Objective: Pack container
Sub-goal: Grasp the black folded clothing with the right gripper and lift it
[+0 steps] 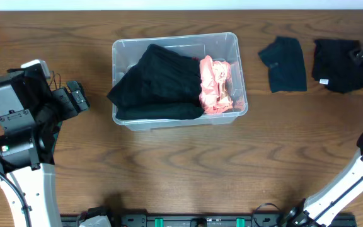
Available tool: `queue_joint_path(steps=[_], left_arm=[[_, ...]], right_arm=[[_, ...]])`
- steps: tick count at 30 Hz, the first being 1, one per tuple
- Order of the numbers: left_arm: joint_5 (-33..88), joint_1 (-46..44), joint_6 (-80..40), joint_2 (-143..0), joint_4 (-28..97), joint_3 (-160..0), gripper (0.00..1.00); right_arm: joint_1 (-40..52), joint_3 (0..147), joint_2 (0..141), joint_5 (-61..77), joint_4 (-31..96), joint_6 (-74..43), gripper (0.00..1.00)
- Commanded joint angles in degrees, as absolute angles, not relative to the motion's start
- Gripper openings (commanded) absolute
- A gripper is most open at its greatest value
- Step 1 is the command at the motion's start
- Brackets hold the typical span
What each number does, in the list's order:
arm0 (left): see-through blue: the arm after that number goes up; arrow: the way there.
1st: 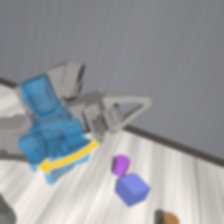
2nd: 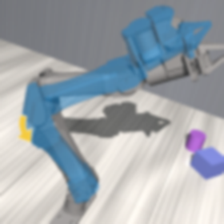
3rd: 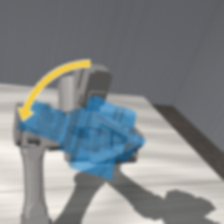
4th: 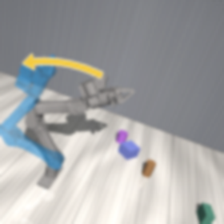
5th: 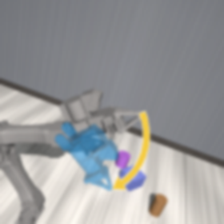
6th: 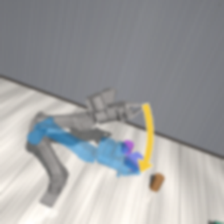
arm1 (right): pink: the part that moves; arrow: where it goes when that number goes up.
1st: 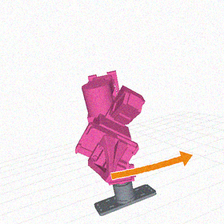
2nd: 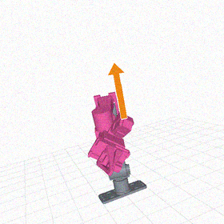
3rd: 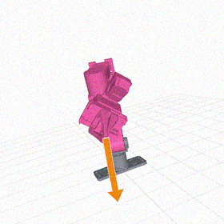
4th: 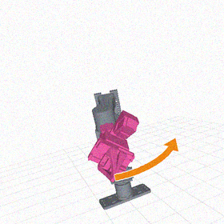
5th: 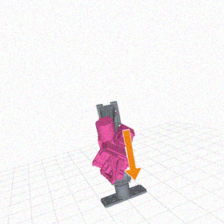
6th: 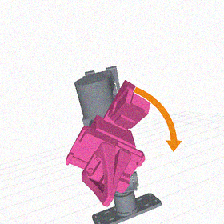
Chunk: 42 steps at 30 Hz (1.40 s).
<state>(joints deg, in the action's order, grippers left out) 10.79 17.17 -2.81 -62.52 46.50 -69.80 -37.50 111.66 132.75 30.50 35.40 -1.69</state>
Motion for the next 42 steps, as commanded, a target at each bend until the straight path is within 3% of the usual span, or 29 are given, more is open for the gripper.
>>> queue_joint_path(steps=[1, 18, 25, 33, 35, 36, 39, 40, 41, 42], left_arm=[[11.35, 17.45, -2.9, -62.48, 46.68, -70.63, 0.98], [11.35, 17.45, -2.9, -62.48, 46.68, -70.63, 0.98], [11.35, 17.45, -2.9, -62.48, 46.68, -70.63, 0.98], [11.35, 17.45, -2.9, -62.48, 46.68, -70.63, 0.98], [11.35, 17.45, -2.9, -62.48, 46.68, -70.63, 0.98], [11.35, 17.45, -2.9, -62.48, 46.68, -70.63, 0.98], [11.35, 17.45, -2.9, -62.48, 46.68, -70.63, 0.98], [11.35, 17.45, -2.9, -62.48, 46.68, -70.63, 0.98], [11.35, 17.45, -2.9, -62.48, 46.68, -70.63, 0.98], [11.35, 17.45, -2.9, -62.48, 46.68, -70.63, 0.98]], right_arm=[[-38.22, 114.32, 134.37, 30.85, 35.07, -3.7, 0.99], [-41.1, 114.32, 144.0, 38.35, 33.12, -6.83, 0.99], [-39.11, 114.32, 148.11, 46.81, 32.4, -7.46, 0.99], [-34.92, 114.32, 150.23, 43.86, 35.2, -7.31, 0.99], [-33.98, 114.32, 150.23, 41.25, 36.29, -7.25, 0.88], [-33.65, 114.32, 150.26, 39.9, 36.97, -7.25, 0.75], [-32.99, 114.32, 150.23, 34.89, 39.38, -7.25, 0.3], [-32.91, 114.32, 150.23, 32.77, 40.45, -7.27, 0.08], [-32.93, 114.32, 150.23, 31.64, 41.19, -7.25, 0.01], [-32.93, 114.32, 150.23, 31.2, 41.63, -7.2, 0.01]])
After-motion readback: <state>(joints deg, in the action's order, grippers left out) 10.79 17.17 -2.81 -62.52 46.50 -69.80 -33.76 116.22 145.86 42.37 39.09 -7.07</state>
